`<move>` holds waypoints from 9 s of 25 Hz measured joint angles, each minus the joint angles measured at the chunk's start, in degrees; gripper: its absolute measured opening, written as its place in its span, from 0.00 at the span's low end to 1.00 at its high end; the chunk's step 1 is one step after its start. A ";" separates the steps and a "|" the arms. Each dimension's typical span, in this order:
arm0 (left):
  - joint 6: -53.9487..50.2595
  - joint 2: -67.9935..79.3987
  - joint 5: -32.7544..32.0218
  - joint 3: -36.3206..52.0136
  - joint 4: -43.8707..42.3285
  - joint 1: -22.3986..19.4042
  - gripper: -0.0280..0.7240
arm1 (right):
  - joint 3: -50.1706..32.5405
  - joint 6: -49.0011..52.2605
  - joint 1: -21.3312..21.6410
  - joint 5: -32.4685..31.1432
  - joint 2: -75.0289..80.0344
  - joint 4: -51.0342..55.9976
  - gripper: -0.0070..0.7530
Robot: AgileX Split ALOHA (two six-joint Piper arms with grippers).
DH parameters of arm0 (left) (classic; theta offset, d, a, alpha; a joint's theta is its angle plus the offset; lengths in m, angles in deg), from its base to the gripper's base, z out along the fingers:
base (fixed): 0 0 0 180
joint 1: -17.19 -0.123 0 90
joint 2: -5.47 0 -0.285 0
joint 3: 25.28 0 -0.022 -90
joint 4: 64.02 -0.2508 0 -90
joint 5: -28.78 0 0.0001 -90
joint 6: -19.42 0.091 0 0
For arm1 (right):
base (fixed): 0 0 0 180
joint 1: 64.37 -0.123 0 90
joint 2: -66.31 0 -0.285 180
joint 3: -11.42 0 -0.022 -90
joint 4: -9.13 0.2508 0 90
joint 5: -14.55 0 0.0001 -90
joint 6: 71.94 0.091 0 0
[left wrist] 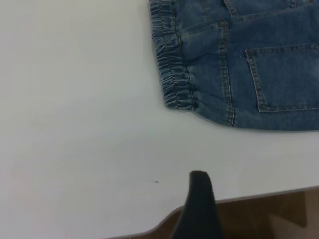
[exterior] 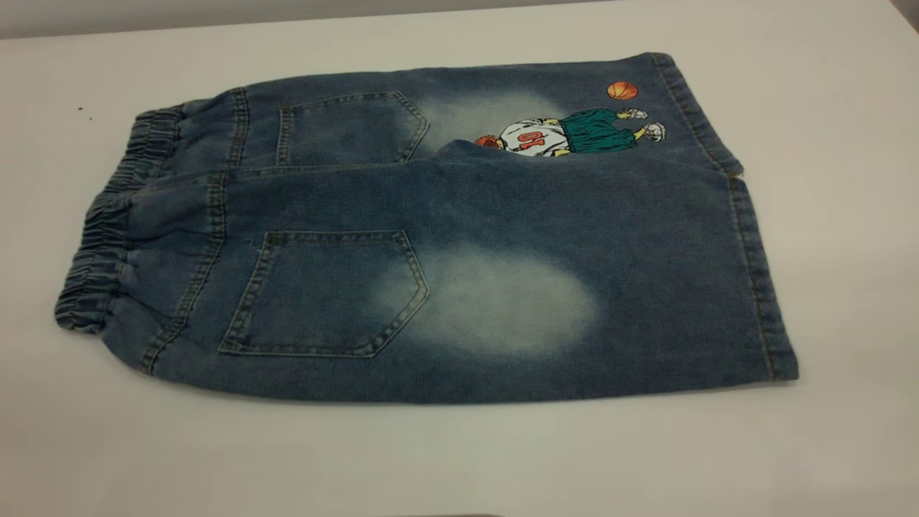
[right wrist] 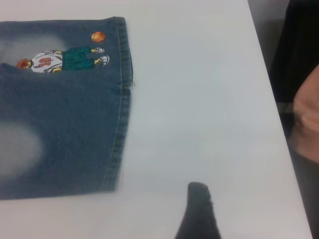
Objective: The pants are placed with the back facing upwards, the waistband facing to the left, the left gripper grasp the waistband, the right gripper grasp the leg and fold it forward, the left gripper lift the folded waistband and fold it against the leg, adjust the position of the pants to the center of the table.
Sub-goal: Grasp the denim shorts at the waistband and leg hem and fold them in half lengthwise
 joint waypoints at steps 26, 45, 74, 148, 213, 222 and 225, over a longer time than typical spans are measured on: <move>-16.82 47.24 26.25 -8.94 0.27 0.00 0.74 | 10.24 2.60 0.00 10.50 26.60 3.94 0.62; -17.05 99.63 53.19 -9.55 0.78 0.00 0.74 | 10.24 -1.22 0.00 16.90 42.88 7.11 0.68; -17.00 112.54 66.52 -10.62 0.67 0.00 0.62 | 10.24 -1.22 0.00 16.95 42.88 7.16 0.68; -11.78 106.34 43.07 -21.53 -3.90 0.00 0.10 | 21.19 -12.84 -32.61 38.15 116.52 5.55 0.66; -36.17 111.56 47.87 -41.71 15.77 0.00 0.10 | 37.76 -12.79 -22.19 60.48 109.64 9.73 0.05; -37.15 116.85 60.66 -41.86 24.20 0.00 0.10 | 40.23 -12.79 -22.15 68.67 114.55 11.84 0.05; -37.47 118.50 64.64 -41.89 25.34 0.00 0.10 | 40.49 -12.79 -21.96 73.40 116.46 14.64 0.05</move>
